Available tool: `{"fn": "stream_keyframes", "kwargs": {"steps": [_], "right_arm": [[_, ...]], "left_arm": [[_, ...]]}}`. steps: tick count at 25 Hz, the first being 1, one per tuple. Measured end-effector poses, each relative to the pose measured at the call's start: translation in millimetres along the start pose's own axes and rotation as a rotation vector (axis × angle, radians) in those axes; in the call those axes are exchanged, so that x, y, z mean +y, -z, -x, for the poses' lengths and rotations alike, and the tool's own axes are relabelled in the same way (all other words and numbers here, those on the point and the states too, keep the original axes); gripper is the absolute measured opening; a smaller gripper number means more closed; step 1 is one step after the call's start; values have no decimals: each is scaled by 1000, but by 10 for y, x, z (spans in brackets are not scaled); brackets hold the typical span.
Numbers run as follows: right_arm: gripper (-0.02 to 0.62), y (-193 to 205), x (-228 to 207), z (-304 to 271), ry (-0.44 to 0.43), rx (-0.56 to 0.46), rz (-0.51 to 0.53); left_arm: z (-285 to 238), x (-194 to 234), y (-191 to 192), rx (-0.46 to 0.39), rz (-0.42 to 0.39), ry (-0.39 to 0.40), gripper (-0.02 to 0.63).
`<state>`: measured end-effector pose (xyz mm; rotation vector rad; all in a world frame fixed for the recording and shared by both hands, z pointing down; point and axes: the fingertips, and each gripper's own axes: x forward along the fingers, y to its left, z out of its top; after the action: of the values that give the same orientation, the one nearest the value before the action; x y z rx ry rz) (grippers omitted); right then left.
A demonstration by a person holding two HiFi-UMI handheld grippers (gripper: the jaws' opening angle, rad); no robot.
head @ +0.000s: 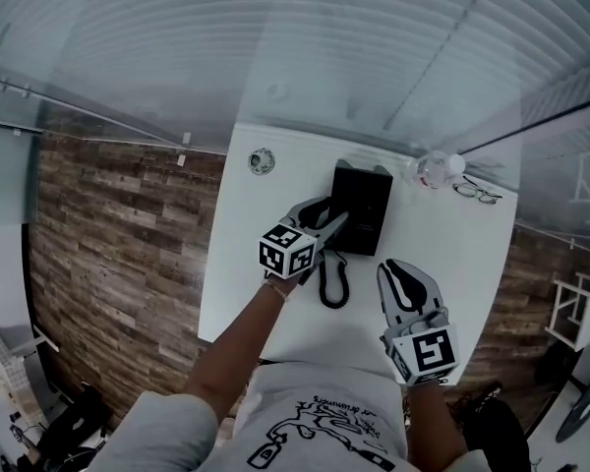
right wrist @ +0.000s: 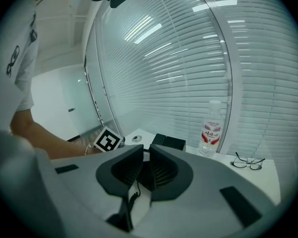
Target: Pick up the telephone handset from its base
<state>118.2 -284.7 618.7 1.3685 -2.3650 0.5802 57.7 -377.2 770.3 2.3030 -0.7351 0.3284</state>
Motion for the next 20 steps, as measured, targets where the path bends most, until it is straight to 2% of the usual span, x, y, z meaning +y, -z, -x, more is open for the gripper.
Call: {"fn": "stream_keyframes", "kwargs": {"steps": [4,10,14,20], "right_arm": [[32,48,-7,-9,-1,11,-15],[32,30,-4,7,5,0,-18],[32,11,2,39,8,-9,-16],[32,-72,28,160,17,-20,-16]], "left_arm": [[-11,-19,16,-10,51,28,155],[54,-39,-23,-16,91,-16,110],[81,-72,-33,-1,86,-22,104],[219,-173,-151,-26,84,-28,75]]}}
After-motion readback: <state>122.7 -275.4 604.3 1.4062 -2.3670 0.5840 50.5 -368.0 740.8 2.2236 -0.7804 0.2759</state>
